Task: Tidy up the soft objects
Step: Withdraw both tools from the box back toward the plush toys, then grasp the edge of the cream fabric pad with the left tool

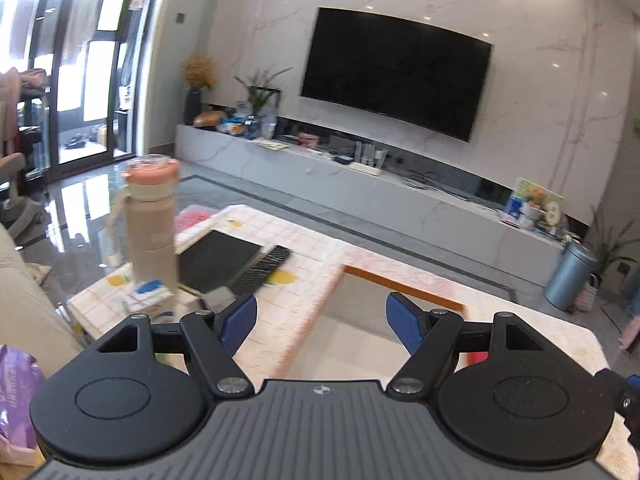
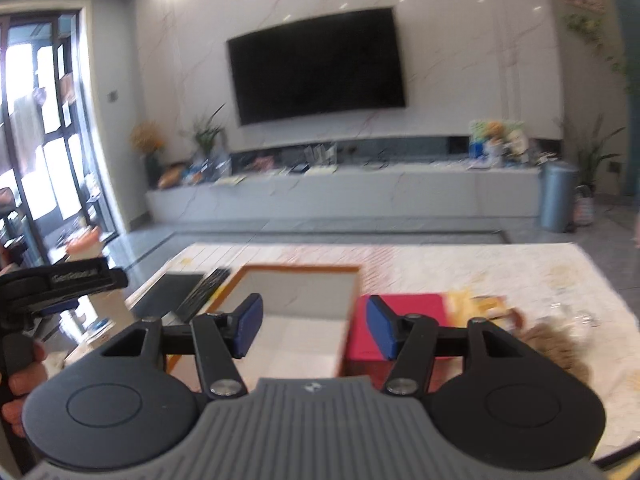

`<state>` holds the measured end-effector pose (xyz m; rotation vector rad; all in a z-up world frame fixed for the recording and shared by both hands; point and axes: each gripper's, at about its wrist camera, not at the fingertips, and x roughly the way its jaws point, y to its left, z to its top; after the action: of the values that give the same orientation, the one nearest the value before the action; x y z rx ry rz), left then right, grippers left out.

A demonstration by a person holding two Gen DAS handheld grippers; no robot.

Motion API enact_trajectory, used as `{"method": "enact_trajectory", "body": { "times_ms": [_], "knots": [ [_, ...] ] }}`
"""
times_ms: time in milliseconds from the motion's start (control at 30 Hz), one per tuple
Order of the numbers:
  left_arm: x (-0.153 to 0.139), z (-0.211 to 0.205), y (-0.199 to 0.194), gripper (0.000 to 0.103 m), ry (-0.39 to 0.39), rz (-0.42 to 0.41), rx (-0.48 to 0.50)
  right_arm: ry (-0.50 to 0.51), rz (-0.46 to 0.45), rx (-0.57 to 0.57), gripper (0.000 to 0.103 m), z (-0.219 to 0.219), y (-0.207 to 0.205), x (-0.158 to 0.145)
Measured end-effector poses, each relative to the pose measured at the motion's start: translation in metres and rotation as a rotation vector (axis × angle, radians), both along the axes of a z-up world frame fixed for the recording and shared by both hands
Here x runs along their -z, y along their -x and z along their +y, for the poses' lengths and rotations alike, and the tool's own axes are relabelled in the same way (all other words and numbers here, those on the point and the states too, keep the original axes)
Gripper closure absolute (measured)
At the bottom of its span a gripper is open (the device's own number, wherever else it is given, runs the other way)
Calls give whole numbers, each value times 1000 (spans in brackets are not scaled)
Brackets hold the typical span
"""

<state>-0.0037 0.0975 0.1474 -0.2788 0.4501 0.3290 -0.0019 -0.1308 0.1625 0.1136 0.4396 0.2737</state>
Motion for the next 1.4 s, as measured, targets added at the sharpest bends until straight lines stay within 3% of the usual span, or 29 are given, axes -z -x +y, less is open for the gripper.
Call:
{"method": "enact_trajectory", "body": {
  "times_ms": [267, 500, 733, 867, 1000, 1133, 1267, 1400],
  "knots": [
    [6, -81, -20, 15, -56, 46, 143, -23, 91, 269, 40, -107, -11, 25],
    [36, -153, -40, 13, -146, 61, 404, -101, 185, 457, 36, -192, -5, 59],
    [94, -217, -69, 13, -136, 149, 611, -113, 278, 516, 34, -221, -14, 90],
    [131, -253, -75, 13, -179, 195, 711, -112, 312, 535, 32, -228, -23, 103],
    [162, -283, -73, 13, -197, 203, 829, -29, 396, 602, 28, -234, -34, 123],
    [189, -314, -74, 13, -280, 247, 937, -87, 466, 628, 28, -249, -39, 140],
    [213, -332, -87, 13, -342, 305, 976, -74, 515, 646, 24, -252, -46, 148],
    [229, -345, -95, 12, -453, 288, 912, -96, 542, 631, 24, -256, -49, 153]
  ]
}}
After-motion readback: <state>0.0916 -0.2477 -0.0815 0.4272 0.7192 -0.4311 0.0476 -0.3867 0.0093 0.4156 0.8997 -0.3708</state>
